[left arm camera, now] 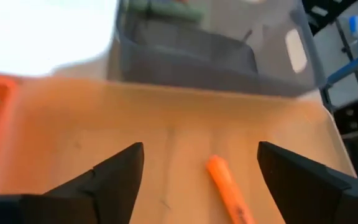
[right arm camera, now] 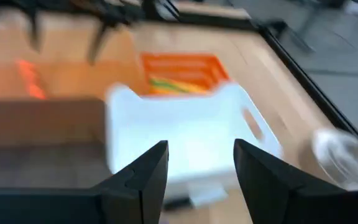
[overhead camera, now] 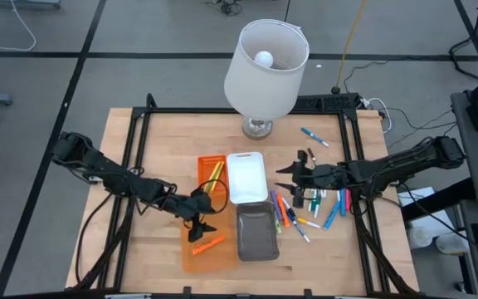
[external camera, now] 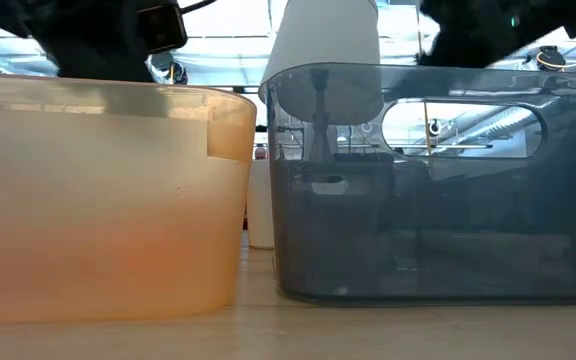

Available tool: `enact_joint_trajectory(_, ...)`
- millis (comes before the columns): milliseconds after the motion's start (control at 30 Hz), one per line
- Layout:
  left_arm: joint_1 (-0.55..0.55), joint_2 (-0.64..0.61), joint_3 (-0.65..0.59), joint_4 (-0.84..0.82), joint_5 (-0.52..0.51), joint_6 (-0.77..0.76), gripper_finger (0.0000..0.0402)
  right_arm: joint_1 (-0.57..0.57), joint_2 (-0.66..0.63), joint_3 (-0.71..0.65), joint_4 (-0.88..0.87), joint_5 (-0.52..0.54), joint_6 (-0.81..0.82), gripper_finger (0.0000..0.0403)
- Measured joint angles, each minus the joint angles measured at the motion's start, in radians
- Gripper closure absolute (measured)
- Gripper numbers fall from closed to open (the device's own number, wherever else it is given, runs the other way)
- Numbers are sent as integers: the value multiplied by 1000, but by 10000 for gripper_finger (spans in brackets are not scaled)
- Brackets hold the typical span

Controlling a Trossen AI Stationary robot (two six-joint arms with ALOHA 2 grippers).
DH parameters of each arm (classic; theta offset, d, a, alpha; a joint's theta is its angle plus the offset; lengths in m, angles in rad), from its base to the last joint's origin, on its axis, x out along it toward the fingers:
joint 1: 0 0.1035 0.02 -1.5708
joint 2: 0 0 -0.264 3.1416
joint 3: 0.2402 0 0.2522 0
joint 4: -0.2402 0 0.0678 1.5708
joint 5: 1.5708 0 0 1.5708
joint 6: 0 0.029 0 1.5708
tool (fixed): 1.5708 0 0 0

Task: Pick & Place Markers
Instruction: Move the black small highlighter pen

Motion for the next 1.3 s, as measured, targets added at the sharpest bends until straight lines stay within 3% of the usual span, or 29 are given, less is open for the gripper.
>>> enact_joint_trajectory(267, 71, 0, 1, 120, -14, 83, 75, 1, 10, -86, 2, -132, -21, 234)
enact_joint_trajectory(433, 106, 0, 1, 183, -27, 124, 86, -5, 10, -143, 46, -128, -20, 234)
enact_joint_trajectory(733, 155, 0, 1, 322, -27, 257, 95, -10, 10, -322, 285, -125, -1, 234)
enact_joint_trajectory(867, 172, 0, 1, 436, -27, 391, 97, -46, 10, -367, 423, -32, -98, 240)
enact_joint_trajectory(1000, 194, 0, 1, 474, -28, 447, 103, -151, 26, -382, 439, -53, -183, 285)
enact_joint_trajectory(1133, 220, 0, 1, 476, -27, 439, 100, -280, 113, -382, 469, -253, -191, 379)
enact_joint_trajectory(1300, 247, 0, 1, 476, -27, 434, 102, -349, 277, -339, 541, -390, -221, 400)
